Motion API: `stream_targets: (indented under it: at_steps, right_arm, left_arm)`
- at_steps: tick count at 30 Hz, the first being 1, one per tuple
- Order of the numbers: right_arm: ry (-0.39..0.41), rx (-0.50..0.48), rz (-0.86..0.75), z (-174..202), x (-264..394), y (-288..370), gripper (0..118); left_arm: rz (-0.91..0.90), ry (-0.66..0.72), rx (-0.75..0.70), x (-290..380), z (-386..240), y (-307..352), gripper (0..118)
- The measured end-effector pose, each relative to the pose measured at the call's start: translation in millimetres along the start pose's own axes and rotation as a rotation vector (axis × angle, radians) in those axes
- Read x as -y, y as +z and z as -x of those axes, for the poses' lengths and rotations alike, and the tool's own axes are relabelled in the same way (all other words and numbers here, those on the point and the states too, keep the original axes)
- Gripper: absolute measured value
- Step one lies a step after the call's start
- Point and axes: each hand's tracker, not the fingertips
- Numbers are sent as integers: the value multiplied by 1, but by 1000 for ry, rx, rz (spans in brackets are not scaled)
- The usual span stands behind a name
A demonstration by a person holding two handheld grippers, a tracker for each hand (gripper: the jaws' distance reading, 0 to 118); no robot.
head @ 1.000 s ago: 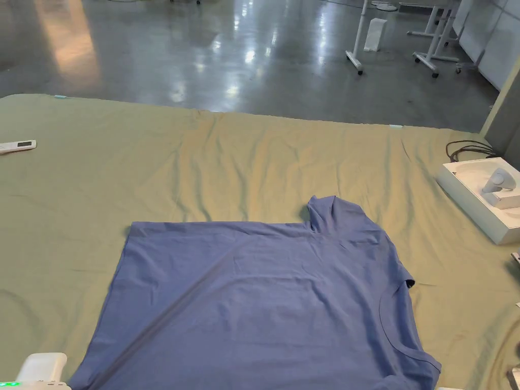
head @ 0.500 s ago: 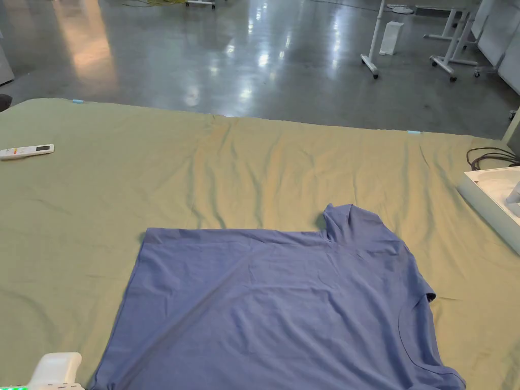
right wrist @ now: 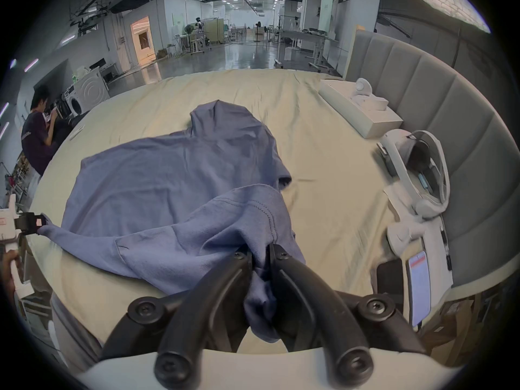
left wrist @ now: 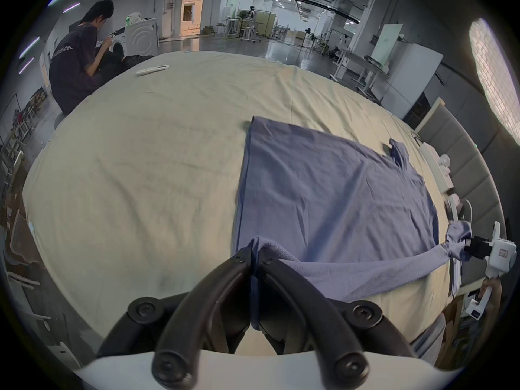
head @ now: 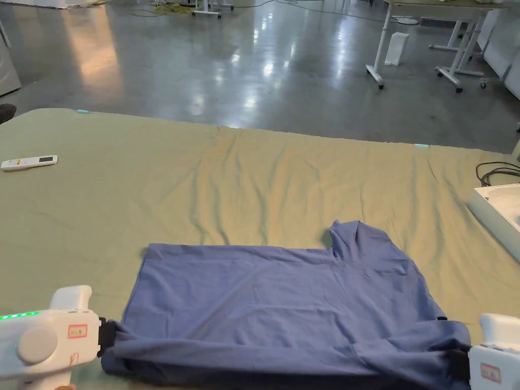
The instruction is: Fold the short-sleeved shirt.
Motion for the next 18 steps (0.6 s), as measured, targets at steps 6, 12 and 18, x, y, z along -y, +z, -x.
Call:
stream_targets:
  at_steps: [6,12,18]
  right_arm:
    - [-6,-17,44,13,-36,-62,10]
    - [-23,-9,106,17,-45,-104,10]
    - [-5,29,66,14,-41,-95,59]
  left_arm:
    - [57,56,-13,-31,7,-49,4]
    - [125,67,-9,-41,8,-80,5]
    - [91,40,-23,-43,6,-67,45]
